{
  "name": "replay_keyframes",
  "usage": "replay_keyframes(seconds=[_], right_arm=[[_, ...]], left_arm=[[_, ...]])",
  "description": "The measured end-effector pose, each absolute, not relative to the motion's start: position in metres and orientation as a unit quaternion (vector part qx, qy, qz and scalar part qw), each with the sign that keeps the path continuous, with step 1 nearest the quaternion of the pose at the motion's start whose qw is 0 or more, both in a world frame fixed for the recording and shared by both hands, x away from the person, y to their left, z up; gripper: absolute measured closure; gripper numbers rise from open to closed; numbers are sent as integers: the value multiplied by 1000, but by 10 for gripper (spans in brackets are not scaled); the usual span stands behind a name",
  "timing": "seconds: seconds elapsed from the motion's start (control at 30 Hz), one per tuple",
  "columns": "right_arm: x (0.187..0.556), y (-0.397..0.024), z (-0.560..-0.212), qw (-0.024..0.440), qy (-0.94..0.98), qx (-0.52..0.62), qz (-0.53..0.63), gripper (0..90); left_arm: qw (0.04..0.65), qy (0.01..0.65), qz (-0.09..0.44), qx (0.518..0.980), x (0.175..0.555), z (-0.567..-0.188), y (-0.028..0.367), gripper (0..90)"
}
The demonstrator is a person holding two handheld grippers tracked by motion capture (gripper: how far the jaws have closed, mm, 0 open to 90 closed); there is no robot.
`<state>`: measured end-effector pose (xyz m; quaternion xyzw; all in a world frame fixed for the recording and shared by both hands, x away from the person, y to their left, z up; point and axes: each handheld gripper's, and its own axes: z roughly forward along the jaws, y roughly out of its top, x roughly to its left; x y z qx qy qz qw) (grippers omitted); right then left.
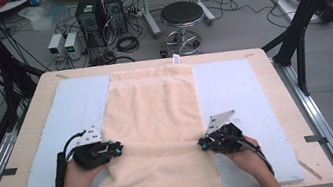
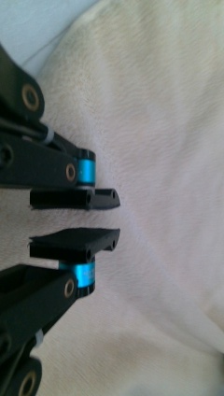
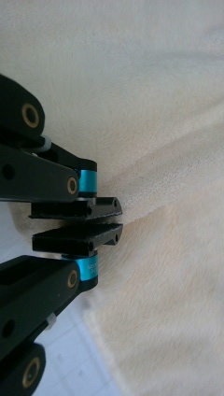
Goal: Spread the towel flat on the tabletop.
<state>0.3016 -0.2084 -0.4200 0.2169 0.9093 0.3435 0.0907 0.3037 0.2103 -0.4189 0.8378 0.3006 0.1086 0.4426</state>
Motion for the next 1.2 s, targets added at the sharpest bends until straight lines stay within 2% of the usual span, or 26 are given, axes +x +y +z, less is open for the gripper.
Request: replay_keyframes(seconds=[0.17,0.33,0.47,0.6,0.67,0.73,0.97,1.07,1.13,1.2], right_arm=[[307,-209,-426,95,914,224,325,850],[305,-209,-426,102,913,225,326,836],[300,-209,-421,111,905,221,347,769],[293,-211,-416,110,899,214,365,675],[287,-210,-413,112,899,201,372,669],[281,-208,-412,112,899,193,377,662],[263,-203,-409,104,903,159,385,626],[256,-200,-409,101,907,147,382,609],[253,-199,-409,93,908,139,384,605],[248,-198,-409,82,909,132,387,605]], left_arm=[[447,291,108,839,290,-414,225,695],[439,263,88,854,264,-418,237,721],[421,242,60,872,253,-426,236,742],[400,225,58,887,251,-438,230,695],[395,232,67,886,251,-437,230,750],[389,233,70,889,249,-435,231,860],[385,238,83,888,226,-428,252,896],[394,244,88,882,220,-425,262,894],[406,249,80,876,220,-423,261,787],[419,240,78,872,220,-420,255,746]])
